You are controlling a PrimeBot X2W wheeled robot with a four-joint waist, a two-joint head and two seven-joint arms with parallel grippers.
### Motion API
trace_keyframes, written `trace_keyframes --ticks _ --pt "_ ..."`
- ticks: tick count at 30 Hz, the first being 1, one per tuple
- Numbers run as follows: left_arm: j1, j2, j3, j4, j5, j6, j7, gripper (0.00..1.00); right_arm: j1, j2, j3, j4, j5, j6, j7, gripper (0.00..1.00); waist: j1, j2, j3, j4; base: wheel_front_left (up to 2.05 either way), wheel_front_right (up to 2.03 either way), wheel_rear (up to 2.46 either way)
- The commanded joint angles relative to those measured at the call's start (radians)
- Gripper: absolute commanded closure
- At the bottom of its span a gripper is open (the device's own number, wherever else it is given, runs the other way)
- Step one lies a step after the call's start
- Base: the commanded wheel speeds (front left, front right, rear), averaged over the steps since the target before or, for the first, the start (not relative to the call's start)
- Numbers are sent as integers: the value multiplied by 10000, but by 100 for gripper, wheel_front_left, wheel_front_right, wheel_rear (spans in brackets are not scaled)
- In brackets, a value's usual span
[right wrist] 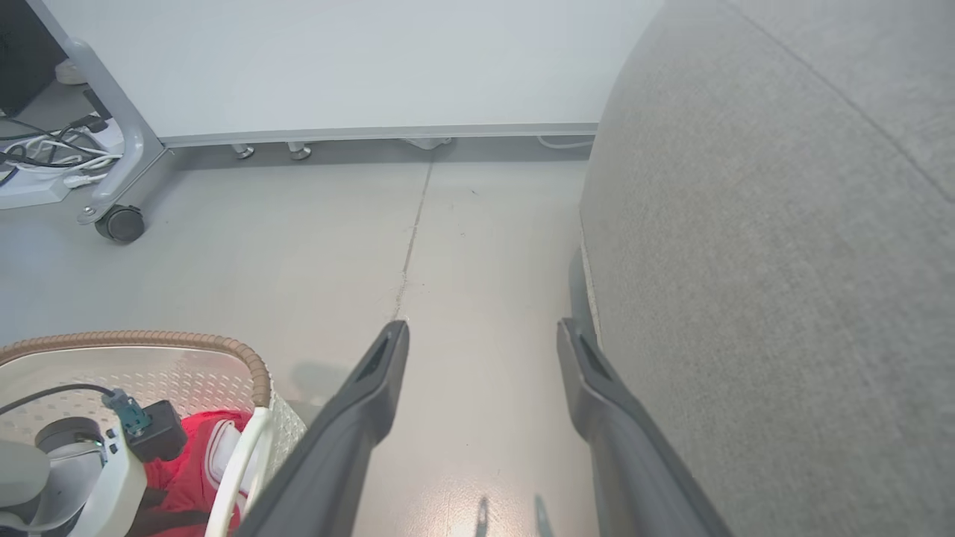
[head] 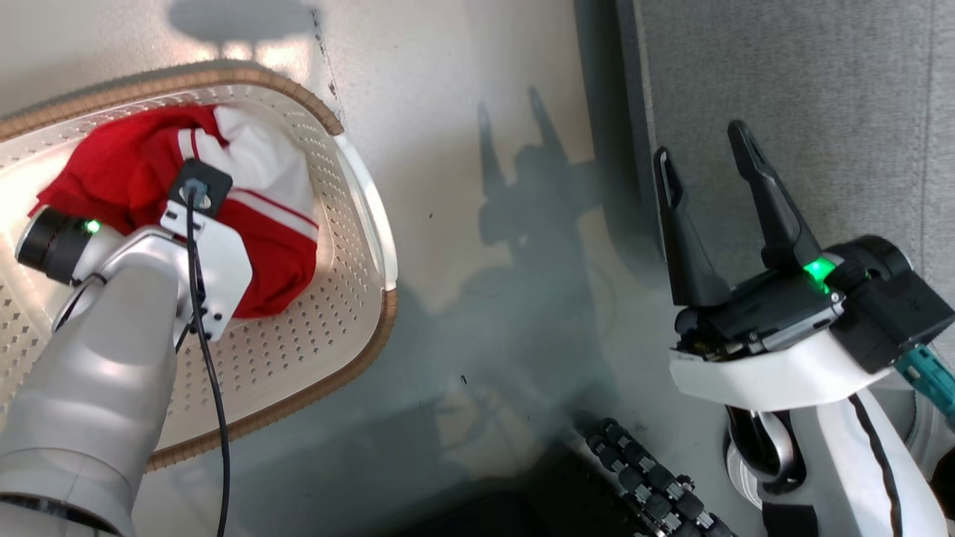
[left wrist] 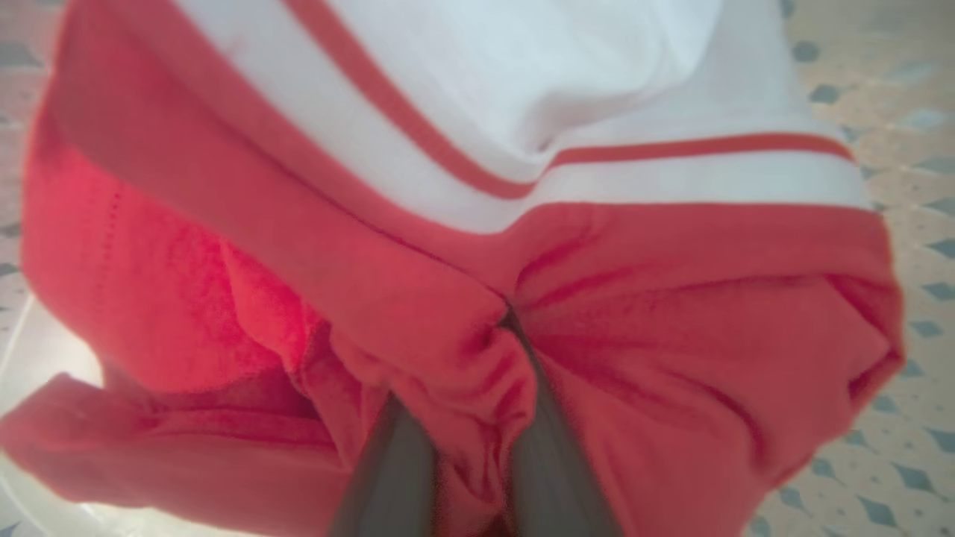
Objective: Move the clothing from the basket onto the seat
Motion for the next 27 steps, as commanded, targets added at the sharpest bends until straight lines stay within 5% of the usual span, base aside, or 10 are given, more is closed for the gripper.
trace_keyframes --ticks 1,15,27 --pt "166 194 -115 134 79 -17 -5 100 -163 -16 -20 52 -5 -2 -45 0 0 0 -99 -30 0 0 0" --pt "1230 -826 46 75 -653 -240 -1011 100 -127 -29 -533 555 -595 -2 -45 0 0 0 -2421 836 0 0 0" --pt "2627 -1542 61 60 -1340 -691 -2835 100 706 -36 -937 1155 -1298 -2 -45 0 0 0 -5682 2097 0 0 0"
